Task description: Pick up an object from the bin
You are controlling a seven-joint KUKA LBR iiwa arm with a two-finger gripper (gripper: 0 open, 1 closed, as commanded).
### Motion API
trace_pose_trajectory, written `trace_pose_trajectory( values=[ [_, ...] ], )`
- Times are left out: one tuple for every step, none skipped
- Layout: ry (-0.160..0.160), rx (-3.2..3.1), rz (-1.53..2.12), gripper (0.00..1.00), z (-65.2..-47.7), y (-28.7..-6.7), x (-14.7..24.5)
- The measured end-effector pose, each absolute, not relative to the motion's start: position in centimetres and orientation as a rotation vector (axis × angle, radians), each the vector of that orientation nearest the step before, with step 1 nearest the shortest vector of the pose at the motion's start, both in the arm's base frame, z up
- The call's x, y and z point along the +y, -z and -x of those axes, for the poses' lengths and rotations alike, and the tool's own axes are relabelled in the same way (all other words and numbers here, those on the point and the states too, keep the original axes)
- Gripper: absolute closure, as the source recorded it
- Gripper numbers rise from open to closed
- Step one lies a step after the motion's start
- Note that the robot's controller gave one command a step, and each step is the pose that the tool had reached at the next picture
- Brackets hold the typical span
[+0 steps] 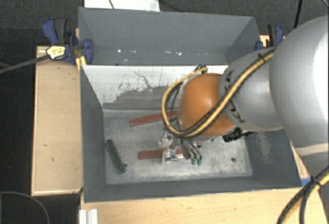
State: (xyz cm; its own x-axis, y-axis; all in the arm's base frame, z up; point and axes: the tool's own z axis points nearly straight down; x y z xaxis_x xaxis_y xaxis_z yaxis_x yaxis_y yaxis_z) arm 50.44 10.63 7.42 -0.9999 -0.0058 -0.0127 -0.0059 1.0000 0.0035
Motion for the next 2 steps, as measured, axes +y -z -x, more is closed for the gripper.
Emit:
trace_pose_trajectory(
  values=[
    [-0.004,3.135,0.008,1.0,-50.3,-7.8,10.6],
    [0.0,3.145,0.009,1.0,-50.0,-9.5,10.5]
  ],
)
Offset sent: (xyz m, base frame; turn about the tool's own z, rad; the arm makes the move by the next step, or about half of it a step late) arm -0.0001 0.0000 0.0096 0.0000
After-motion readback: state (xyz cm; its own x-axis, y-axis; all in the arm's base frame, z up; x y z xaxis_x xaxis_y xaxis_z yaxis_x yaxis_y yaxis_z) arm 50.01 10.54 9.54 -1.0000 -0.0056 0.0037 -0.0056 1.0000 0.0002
